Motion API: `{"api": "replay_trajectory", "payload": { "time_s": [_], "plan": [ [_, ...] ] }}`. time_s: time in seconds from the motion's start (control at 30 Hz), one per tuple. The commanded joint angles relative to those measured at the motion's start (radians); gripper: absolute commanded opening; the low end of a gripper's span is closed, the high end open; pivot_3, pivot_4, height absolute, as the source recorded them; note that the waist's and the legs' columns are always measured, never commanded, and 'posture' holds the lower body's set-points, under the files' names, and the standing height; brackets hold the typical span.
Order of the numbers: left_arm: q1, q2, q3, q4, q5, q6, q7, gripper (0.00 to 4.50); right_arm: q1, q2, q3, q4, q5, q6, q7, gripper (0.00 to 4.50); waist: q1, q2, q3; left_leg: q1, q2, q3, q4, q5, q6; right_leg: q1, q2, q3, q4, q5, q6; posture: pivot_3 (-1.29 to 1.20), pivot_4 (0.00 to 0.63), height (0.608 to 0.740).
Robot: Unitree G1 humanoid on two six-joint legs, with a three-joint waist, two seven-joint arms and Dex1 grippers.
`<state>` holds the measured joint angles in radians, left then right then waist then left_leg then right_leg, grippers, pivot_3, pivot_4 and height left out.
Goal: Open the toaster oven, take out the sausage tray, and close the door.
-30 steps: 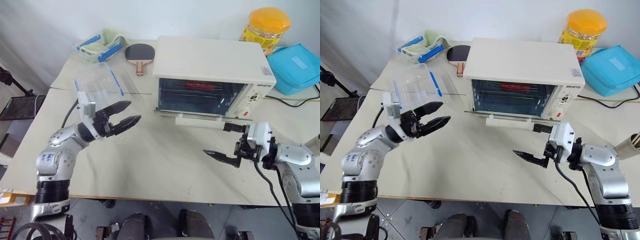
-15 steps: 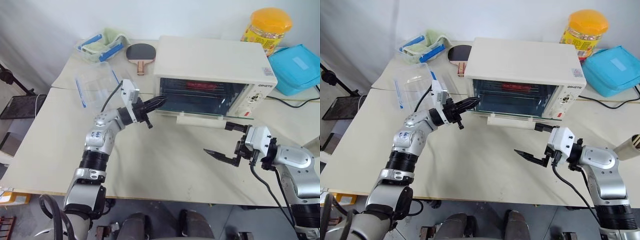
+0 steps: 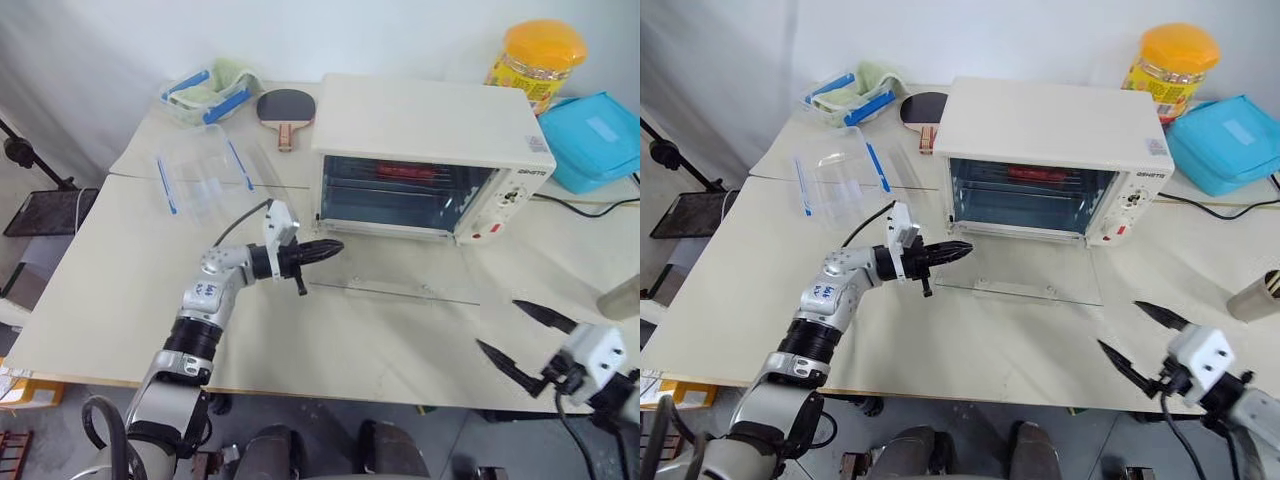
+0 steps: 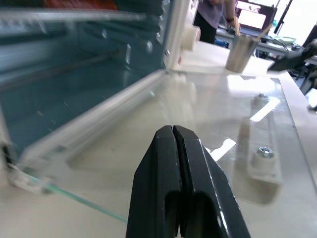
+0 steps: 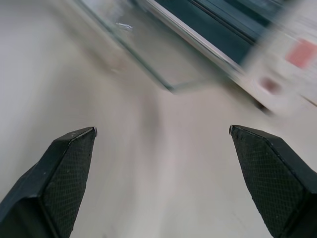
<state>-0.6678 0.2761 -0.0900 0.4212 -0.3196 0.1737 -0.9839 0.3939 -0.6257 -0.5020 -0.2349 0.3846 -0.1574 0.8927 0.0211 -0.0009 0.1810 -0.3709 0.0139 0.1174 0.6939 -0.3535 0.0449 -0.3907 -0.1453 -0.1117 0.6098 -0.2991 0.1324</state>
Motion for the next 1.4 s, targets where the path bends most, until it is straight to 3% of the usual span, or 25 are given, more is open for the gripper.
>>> {"api": "replay_trajectory", "payload": {
  "time_s": [0.03, 0.17, 0.27, 0.4, 0.53, 0.77, 0.93, 1.03, 1.2, 1.4],
  "plan": [
    [0.021, -0.001, -0.016, -0.046, 0.031, -0.033, 0.007, 0.02, -0.019, -0.039, -0.063, -0.069, 0.024, 0.006, -0.023, 4.50, -0.004, 0.000, 0.000, 0.000, 0.000, 0.000, 0.000, 0.000, 0.000, 0.000, 0.000, 0.001, 0.000, 0.000, 0.000, 0.00, 0.150, 0.740],
    [0.060, 0.009, -0.030, -0.067, 0.057, -0.054, 0.005, 0.02, -0.098, -0.096, -0.024, -0.154, 0.020, 0.113, -0.069, 4.50, -0.009, 0.000, 0.000, 0.001, 0.001, 0.001, 0.000, 0.000, 0.000, -0.001, 0.000, 0.001, 0.002, 0.000, 0.000, 0.00, 0.150, 0.740],
    [0.095, 0.005, -0.014, -0.114, 0.045, -0.039, 0.031, 0.02, -0.230, -0.108, 0.097, -0.242, -0.039, 0.301, -0.199, 4.50, -0.008, 0.000, 0.000, 0.000, 0.001, 0.000, 0.000, 0.000, 0.000, -0.001, -0.001, 0.001, 0.002, 0.000, -0.001, 0.00, 0.150, 0.740],
    [0.145, 0.012, 0.025, -0.212, -0.004, 0.000, 0.050, 0.78, -0.415, -0.091, 0.299, -0.262, -0.151, 0.336, -0.240, 4.50, -0.008, 0.000, 0.000, -0.001, 0.001, -0.001, 0.001, 0.000, 0.000, -0.002, -0.002, 0.000, 0.003, 0.000, -0.001, 0.00, 0.150, 0.740],
    [0.204, 0.035, 0.062, -0.317, -0.047, 0.029, 0.048, 1.96, -0.632, -0.036, 0.484, -0.147, -0.368, 0.311, -0.349, 4.50, -0.009, 0.000, 0.000, -0.002, 0.000, -0.001, 0.003, 0.000, 0.000, -0.002, -0.002, -0.001, 0.003, 0.000, -0.001, 0.00, 0.150, 0.740],
    [0.284, 0.062, 0.118, -0.431, -0.081, 0.028, 0.086, 4.04, -0.907, 0.037, 0.689, 0.141, -0.693, 0.194, -0.503, 4.50, -0.021, 0.000, 0.000, -0.005, -0.001, -0.004, 0.003, 0.000, 0.000, -0.002, -0.003, -0.004, 0.003, 0.000, -0.001, 0.00, 0.150, 0.740],
    [0.312, 0.062, 0.131, -0.478, -0.103, 0.044, 0.110, 4.04, -1.021, 0.085, 0.735, 0.325, -0.801, 0.147, -0.600, 4.50, -0.026, 0.000, 0.000, -0.005, -0.001, -0.005, 0.003, 0.000, 0.000, -0.002, -0.003, -0.006, 0.002, 0.000, -0.001, 0.00, 0.150, 0.740],
    [0.326, 0.062, 0.127, -0.503, -0.108, 0.052, 0.123, 4.09, -1.075, 0.107, 0.754, 0.421, -0.842, 0.115, -0.640, 3.89, -0.029, 0.000, 0.000, -0.005, 0.000, -0.005, 0.003, 0.000, 0.000, -0.002, -0.002, -0.006, 0.002, 0.000, -0.001, 0.00, 0.150, 0.740],
    [0.328, 0.065, 0.128, -0.507, -0.113, 0.054, 0.129, 4.09, -1.109, 0.125, 0.770, 0.500, -0.875, 0.078, -0.668, 2.09, -0.028, 0.000, 0.000, -0.005, 0.000, -0.005, 0.003, 0.000, 0.000, -0.002, -0.002, -0.006, 0.002, 0.000, -0.001, 0.00, 0.150, 0.740],
    [0.307, 0.058, 0.126, -0.487, -0.112, 0.043, 0.133, 4.09, -1.126, 0.142, 0.768, 0.533, -0.895, 0.075, -0.692, 0.36, -0.036, 0.000, 0.000, -0.005, 0.000, -0.005, 0.002, 0.000, 0.000, -0.002, -0.002, -0.006, 0.002, 0.000, -0.001, 0.00, 0.150, 0.740]
  ]
}}
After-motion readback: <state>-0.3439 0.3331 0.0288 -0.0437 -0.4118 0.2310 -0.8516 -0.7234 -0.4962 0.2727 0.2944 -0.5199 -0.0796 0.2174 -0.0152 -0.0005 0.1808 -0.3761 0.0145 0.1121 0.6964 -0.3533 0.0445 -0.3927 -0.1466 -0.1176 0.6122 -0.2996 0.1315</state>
